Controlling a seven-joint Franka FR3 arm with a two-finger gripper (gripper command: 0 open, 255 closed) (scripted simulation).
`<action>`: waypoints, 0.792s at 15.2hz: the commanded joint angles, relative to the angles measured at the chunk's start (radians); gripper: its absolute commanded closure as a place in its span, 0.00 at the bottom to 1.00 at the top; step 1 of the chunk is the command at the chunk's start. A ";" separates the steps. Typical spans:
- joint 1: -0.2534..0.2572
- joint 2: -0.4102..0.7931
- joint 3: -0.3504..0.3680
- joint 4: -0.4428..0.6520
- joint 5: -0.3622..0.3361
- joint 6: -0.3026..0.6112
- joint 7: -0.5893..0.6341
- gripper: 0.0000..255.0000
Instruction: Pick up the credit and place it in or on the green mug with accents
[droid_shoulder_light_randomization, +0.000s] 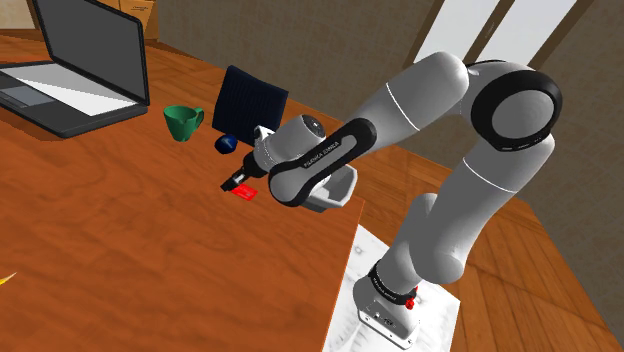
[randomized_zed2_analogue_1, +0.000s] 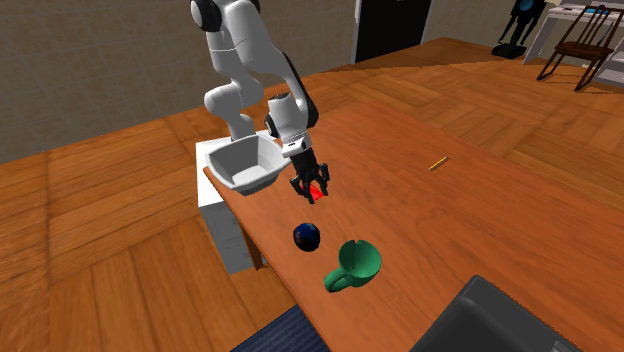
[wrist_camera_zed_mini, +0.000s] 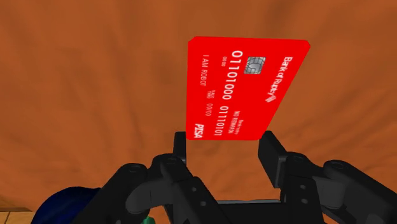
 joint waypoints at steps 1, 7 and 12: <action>-0.003 0.008 -0.003 -0.004 0.000 -0.003 0.001 1.00; -0.005 0.011 0.000 -0.003 -0.004 -0.001 0.005 1.00; -0.092 -0.055 0.056 -0.005 -0.134 -0.066 0.112 1.00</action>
